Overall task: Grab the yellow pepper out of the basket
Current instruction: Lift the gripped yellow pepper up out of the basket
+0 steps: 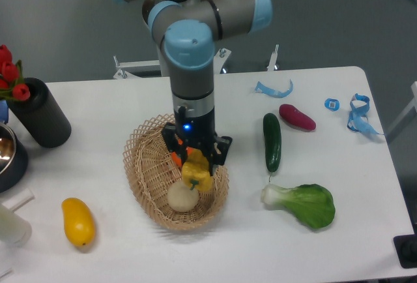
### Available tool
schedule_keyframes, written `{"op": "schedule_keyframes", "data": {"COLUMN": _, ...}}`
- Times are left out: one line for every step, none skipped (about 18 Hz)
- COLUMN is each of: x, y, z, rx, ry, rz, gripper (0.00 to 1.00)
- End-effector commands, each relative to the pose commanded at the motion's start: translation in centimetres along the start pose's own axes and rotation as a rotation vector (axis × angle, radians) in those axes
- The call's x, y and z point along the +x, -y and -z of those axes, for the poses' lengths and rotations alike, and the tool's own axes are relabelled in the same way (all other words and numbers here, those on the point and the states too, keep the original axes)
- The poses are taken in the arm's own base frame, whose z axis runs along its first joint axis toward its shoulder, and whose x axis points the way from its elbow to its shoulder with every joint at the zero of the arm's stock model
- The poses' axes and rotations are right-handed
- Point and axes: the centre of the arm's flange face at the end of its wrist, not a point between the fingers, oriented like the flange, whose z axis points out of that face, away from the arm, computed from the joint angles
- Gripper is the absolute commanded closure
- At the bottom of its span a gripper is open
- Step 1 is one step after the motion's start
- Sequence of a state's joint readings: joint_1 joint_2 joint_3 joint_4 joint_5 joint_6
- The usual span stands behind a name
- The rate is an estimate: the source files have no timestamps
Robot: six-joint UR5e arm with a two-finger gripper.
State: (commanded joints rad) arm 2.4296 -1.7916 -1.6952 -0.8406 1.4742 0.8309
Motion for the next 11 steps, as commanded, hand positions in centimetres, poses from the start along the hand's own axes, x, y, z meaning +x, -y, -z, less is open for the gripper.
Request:
{"op": "schedule_keyframes", "data": {"x": -1.0, "y": -0.2, "z": 0.0, "rx": -0.001, "ry": 0.009, "rz": -0.032, "gripper": 0.66}}
{"op": "schedule_keyframes", "data": {"x": -2.0, "y": -0.7, "z": -0.7, "rx": -0.013, "ry": 0.009, "rz": -0.054, "gripper": 0.66}}
{"op": "schedule_keyframes", "data": {"x": -3.3, "y": -1.3, "z": -0.5, "rx": -0.016, "ry": 0.018, "rz": -0.071, "gripper": 0.66}}
{"op": "schedule_keyframes", "data": {"x": -4.3, "y": -1.9, "z": -0.5, "rx": -0.018, "ry": 0.026, "rz": -0.083, "gripper": 0.66}}
{"op": "schedule_keyframes", "data": {"x": -5.3, "y": -2.6, "z": -0.8, "rx": -0.025, "ry": 0.027, "rz": -0.088, "gripper": 0.66}}
{"op": "schedule_keyframes", "data": {"x": -6.2, "y": -3.1, "z": -0.8, "rx": -0.028, "ry": 0.032, "rz": -0.096, "gripper": 0.66}}
{"op": "schedule_keyframes", "data": {"x": -6.7, "y": -3.3, "z": -0.8, "rx": -0.027, "ry": 0.036, "rz": -0.107, "gripper": 0.66}}
{"op": "schedule_keyframes", "data": {"x": -7.0, "y": -3.3, "z": -1.0, "rx": -0.029, "ry": 0.034, "rz": -0.112, "gripper": 0.66}}
{"op": "schedule_keyframes", "data": {"x": -7.1, "y": -3.3, "z": -1.1, "rx": -0.030, "ry": 0.034, "rz": -0.112, "gripper": 0.66}}
{"op": "schedule_keyframes", "data": {"x": -7.3, "y": -3.5, "z": -1.2, "rx": -0.032, "ry": 0.034, "rz": -0.107, "gripper": 0.66}}
{"op": "schedule_keyframes", "data": {"x": -7.4, "y": -3.6, "z": -1.2, "rx": -0.032, "ry": 0.035, "rz": -0.106, "gripper": 0.66}}
